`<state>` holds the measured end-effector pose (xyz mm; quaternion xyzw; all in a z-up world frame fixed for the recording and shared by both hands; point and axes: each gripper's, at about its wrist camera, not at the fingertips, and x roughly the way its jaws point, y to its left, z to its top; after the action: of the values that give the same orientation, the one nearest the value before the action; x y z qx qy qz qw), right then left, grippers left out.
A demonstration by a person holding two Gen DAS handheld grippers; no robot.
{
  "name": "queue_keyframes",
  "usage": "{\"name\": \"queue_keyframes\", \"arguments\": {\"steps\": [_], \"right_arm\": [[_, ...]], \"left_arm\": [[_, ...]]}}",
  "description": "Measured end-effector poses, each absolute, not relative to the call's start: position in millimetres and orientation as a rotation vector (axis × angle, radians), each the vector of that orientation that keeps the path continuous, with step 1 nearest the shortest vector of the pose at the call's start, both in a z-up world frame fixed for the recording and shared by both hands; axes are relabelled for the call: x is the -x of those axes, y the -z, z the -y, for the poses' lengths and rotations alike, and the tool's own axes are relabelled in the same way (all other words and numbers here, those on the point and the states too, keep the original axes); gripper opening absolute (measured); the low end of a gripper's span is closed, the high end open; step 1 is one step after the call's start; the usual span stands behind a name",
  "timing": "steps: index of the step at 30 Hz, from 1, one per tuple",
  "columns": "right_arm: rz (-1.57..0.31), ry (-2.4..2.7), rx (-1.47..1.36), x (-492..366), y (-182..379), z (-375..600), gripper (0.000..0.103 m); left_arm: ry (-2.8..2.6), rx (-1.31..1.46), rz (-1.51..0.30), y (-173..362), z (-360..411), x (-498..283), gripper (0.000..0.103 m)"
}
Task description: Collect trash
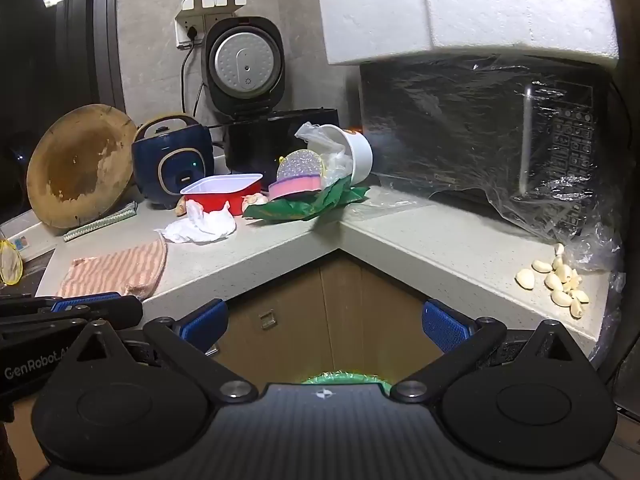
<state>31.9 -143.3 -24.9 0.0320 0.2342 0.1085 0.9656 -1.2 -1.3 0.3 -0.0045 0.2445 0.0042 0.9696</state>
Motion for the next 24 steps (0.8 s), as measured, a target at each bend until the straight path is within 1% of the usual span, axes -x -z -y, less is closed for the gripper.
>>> {"name": "queue_keyframes", "arguments": {"steps": [3, 24], "right_arm": [[-0.457, -0.218, -0.065, -32.0, 25.9, 144.5, 0.103], [-0.484, -0.208, -0.059, -29.0, 29.2, 146.0, 0.103]], "left_arm": [[0.007, 0.043, -0.516, -1.3, -1.5, 0.2, 0.015], [0.013, 0.054, -0.532, 0.8, 0.1, 0.2, 0.015]]}}
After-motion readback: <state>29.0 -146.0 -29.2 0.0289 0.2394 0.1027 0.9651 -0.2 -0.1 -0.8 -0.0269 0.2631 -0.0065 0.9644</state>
